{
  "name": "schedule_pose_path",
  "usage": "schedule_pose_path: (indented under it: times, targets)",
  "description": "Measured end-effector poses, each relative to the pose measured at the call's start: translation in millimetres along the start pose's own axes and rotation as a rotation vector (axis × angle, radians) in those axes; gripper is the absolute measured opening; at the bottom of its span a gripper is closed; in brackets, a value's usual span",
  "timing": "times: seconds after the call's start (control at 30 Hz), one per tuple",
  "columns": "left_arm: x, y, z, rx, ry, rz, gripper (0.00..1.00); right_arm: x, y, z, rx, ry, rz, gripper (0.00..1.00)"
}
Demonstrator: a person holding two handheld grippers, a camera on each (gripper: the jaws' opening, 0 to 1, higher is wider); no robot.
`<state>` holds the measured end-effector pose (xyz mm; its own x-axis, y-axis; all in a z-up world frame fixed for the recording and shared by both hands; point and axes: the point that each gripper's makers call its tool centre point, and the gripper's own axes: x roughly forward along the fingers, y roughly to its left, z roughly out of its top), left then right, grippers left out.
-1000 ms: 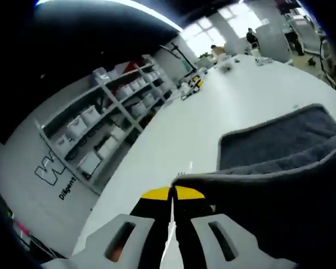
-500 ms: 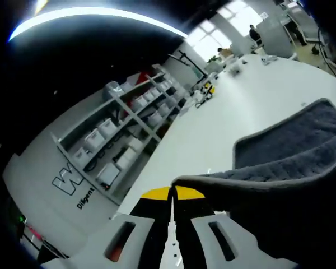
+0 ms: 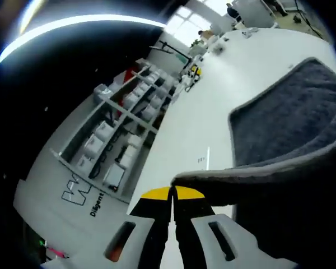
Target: Open the folded towel by lifting each exposed corner and separating the folded layers until the towel lies flat within the target outline without major curled edges
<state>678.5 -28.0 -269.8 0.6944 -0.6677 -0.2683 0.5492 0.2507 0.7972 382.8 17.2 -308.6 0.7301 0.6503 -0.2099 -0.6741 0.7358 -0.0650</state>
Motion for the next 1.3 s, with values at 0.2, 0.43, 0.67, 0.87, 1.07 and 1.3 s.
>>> schedule_pose_path:
  times: [0.2, 0.43, 0.67, 0.87, 1.07, 1.3]
  targets:
    - [-7.6, 1.7, -15.7, -0.002, 0.013, 0.004, 0.00, 12.6, 9.5, 4.7, -0.019, 0.004, 0.018, 0.00]
    - [-23.8, 0.0, -32.1, 0.013, 0.035, -0.002, 0.00, 24.8, 20.8, 8.1, -0.027, 0.011, 0.044, 0.00]
    - [-45.7, 5.8, -55.9, 0.003, 0.057, 0.010, 0.00, 41.9, 40.8, 17.5, -0.051, 0.006, 0.088, 0.00]
    - [-62.2, 10.1, -64.9, -0.004, 0.054, 0.015, 0.00, 55.7, 52.8, 18.9, -0.072, 0.023, 0.114, 0.00]
    - [-76.2, 13.8, -80.8, 0.012, 0.080, 0.033, 0.00, 66.5, 61.2, 20.5, -0.068, 0.029, 0.116, 0.00]
    - [-98.5, 16.5, -101.1, 0.026, 0.120, 0.043, 0.00, 77.5, 81.8, 29.0, -0.106, 0.024, 0.157, 0.00]
